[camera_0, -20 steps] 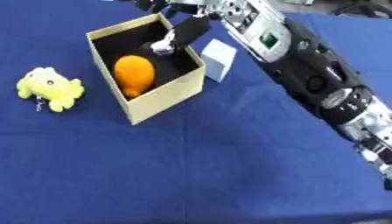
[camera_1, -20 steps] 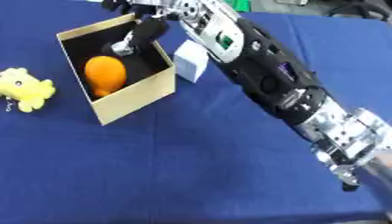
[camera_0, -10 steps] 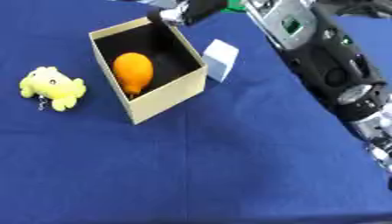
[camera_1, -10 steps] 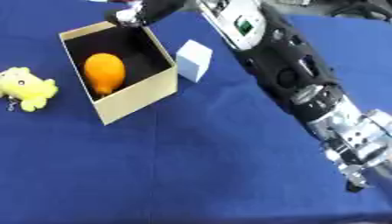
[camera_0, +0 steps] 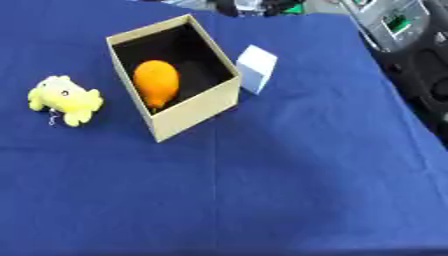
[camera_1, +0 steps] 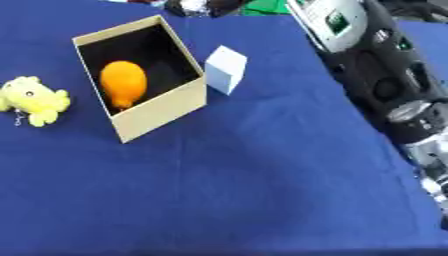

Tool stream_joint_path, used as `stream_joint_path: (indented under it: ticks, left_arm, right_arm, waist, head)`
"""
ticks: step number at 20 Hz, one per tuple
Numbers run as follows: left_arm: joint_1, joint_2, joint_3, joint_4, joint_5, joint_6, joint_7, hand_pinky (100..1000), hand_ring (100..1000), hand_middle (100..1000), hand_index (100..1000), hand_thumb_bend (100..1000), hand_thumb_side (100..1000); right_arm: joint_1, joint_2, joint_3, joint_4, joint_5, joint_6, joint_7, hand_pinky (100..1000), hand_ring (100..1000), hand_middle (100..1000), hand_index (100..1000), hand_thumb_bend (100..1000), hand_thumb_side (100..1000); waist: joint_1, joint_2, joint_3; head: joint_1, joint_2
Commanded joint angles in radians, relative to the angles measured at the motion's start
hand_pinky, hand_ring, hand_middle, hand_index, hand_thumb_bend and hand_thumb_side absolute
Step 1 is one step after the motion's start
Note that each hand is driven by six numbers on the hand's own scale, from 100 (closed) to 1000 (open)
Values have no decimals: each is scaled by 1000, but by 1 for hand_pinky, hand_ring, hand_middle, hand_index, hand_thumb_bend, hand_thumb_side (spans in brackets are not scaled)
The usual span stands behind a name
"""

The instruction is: Pick up objects on the table and place them in the box.

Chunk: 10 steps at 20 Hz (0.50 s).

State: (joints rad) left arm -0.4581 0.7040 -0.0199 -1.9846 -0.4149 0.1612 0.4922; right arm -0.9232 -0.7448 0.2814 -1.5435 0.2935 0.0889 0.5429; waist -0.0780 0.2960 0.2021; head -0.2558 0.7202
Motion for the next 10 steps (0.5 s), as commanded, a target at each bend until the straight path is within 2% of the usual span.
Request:
stream_joint_path:
  ticks: [1,3,5,6,10]
  left_arm:
    - [-10,28,15,-15,-3,0,2,592,835,722,824,573,1000]
    - [-10,28,15,-15,-3,0,2,592,835,723,824,573,1000]
    - [-10,28,15,-15,-4,0,2,592,835,723,824,573,1000]
    - [-9,27,15,-15,-4,0,2,592,836,723,824,573,1000]
    - [-11,26,16,-15,-4,0,2,592,836,723,823,572,1000]
  right_arm:
    - [-2,-53,-24,-10,21,-6,25,923,970,903,977,537,576]
    - [12,-64,-22,-3,35,-10,45,923,971,905,981,576,590]
    - [21,-70,-22,-1,45,-14,56,923,971,905,981,576,590]
    - [29,-74,-20,-2,50,-17,59,922,969,901,983,635,611]
    - [59,-86,-10,-2,79,-18,48,918,963,892,992,688,634]
  waist:
    - [11,-16,-2]
    - [13,-17,-3]
    - [14,-17,-3]
    - [14,-17,-3]
    - [14,-17,-2]
  head:
    - [1,-6]
    - [2,-4]
    - [3,-4]
    - [4,-4]
    - [7,-9]
